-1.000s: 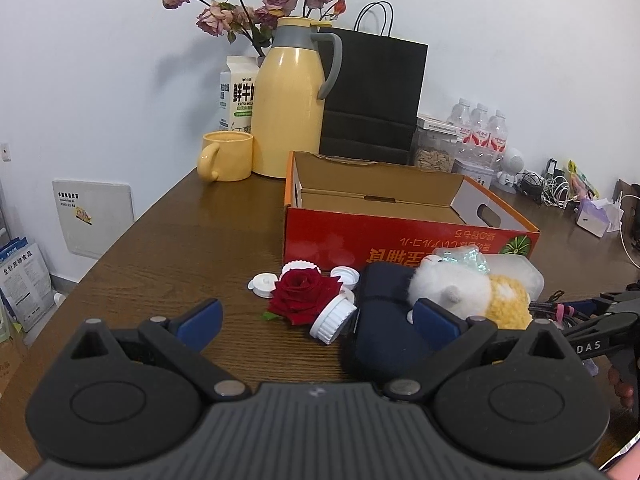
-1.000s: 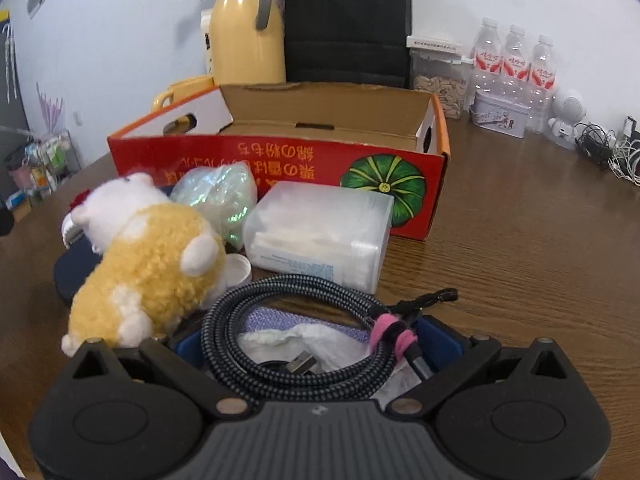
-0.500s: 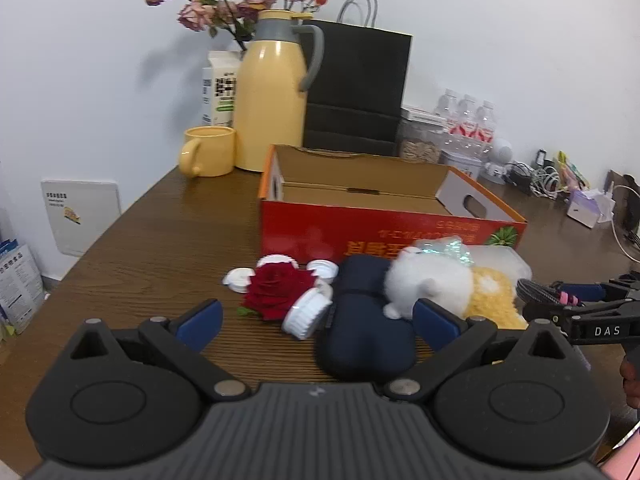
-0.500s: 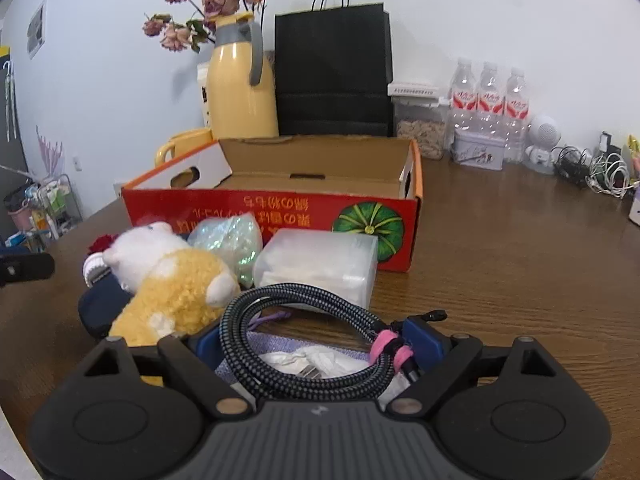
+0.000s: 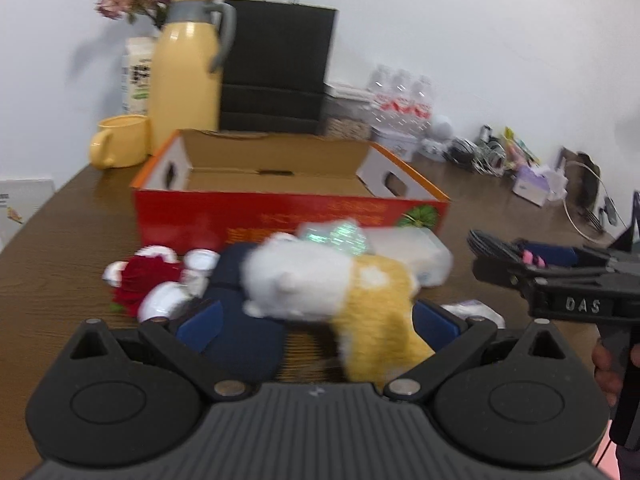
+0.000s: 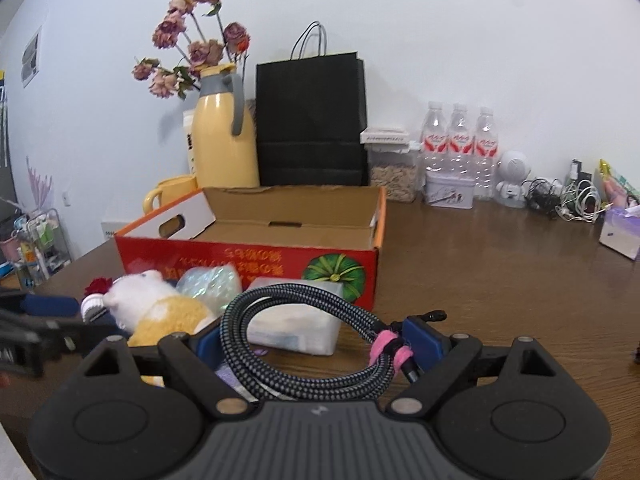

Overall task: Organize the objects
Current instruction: 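Grasp the white-and-yellow plush dog with the left gripper, then carry the plush dog and braided cable into the red box and release both, then withdraw both grippers up out of the red box toward the table items, then grasp the black USB cable on the white cloth with the right gripper, then grasp the navy blue zip case with the left gripper, then carry the navy case and black cable into the red box and open both grippers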

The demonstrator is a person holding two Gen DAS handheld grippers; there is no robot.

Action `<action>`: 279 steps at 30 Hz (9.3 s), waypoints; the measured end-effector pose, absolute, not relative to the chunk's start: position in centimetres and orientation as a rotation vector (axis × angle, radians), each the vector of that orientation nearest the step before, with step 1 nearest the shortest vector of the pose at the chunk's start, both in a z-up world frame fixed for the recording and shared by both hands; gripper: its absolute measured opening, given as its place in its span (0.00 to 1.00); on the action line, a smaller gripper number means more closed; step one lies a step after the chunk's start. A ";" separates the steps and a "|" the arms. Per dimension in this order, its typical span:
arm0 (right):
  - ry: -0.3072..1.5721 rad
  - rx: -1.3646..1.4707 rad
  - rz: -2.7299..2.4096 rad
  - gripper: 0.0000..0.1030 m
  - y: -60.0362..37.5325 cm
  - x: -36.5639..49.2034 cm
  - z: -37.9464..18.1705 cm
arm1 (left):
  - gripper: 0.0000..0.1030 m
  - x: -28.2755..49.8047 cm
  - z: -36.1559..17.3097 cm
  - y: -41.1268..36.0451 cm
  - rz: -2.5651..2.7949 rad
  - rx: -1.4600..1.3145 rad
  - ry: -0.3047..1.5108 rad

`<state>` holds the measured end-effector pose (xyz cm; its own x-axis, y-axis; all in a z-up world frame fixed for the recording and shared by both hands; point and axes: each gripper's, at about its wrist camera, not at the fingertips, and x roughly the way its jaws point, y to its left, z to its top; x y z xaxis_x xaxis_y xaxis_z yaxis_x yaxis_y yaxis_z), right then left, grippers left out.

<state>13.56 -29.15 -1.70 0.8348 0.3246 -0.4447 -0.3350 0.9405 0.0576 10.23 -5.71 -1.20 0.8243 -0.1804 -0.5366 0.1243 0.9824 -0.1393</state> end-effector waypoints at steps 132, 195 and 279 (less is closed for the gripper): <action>0.385 -0.015 0.317 1.00 -25.6 13.2 0.8 | 1.00 9.8 2.9 0.8 0.014 -0.103 0.368; 0.506 0.067 0.360 0.37 -26.4 8.9 -4.1 | 1.00 6.9 -1.7 0.9 -0.012 -0.109 0.524; 0.449 0.064 0.310 0.37 -22.2 29.4 -1.9 | 0.63 30.0 0.4 -4.7 0.068 -0.225 0.480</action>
<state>29.42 -22.22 -1.85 0.8548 0.3090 -0.4169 -0.2808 0.9510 0.1291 30.00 -4.75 0.44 0.8851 0.0126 -0.4653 -0.1180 0.9731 -0.1981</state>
